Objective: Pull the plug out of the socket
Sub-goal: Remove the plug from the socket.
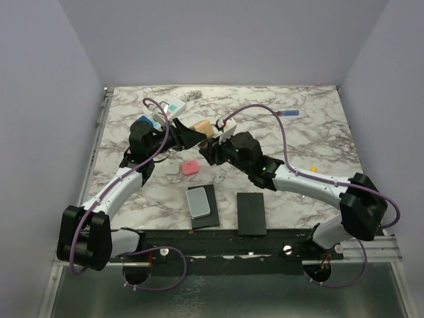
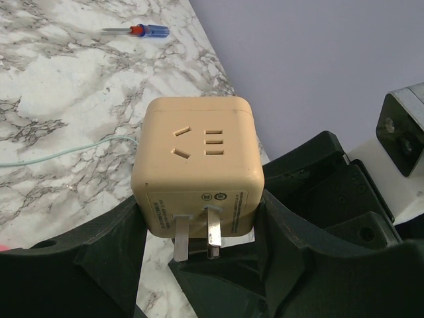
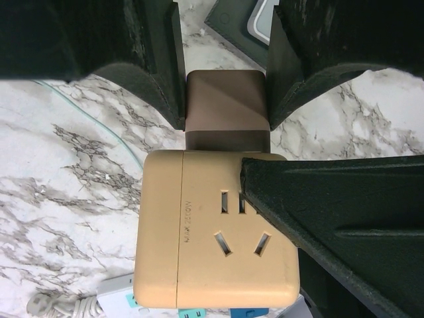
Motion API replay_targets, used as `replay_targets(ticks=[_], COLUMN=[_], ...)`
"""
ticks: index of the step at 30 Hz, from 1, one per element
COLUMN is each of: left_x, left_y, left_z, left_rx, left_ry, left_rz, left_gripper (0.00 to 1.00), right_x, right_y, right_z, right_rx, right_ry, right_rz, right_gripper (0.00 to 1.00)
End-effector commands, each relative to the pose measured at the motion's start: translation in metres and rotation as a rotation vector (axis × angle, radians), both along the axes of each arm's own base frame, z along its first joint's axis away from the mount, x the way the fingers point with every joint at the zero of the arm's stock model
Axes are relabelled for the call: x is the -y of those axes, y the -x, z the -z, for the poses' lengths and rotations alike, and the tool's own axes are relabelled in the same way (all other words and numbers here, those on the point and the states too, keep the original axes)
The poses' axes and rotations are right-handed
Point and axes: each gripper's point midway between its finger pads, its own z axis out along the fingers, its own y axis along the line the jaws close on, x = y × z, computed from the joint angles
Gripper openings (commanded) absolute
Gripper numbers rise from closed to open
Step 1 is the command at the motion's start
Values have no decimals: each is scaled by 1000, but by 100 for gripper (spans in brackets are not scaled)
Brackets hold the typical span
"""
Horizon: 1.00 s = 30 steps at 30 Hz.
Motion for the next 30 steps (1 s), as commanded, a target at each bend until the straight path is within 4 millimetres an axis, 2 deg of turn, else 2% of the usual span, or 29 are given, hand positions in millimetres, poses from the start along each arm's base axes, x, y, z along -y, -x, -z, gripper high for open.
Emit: replay_targets(ticks=[1, 8, 17, 30], left_x=[-46, -47, -51, -53], left_y=[-45, -45, -46, -46], left_z=[-40, -41, -41, -41], left_rx=[192, 193, 194, 194], left_ry=[-20, -12, -10, -7], left_rz=[-252, -263, -277, -281], left_gripper=[0, 0, 0, 0], right_x=[24, 30, 20, 22], right_y=[9, 6, 21, 22], right_z=[18, -2, 20, 26], right_rx=[-23, -30, -102, -114], right_ry=[103, 32, 19, 33], right_rz=[18, 79, 5, 13], right_gripper=[1, 1, 1, 1])
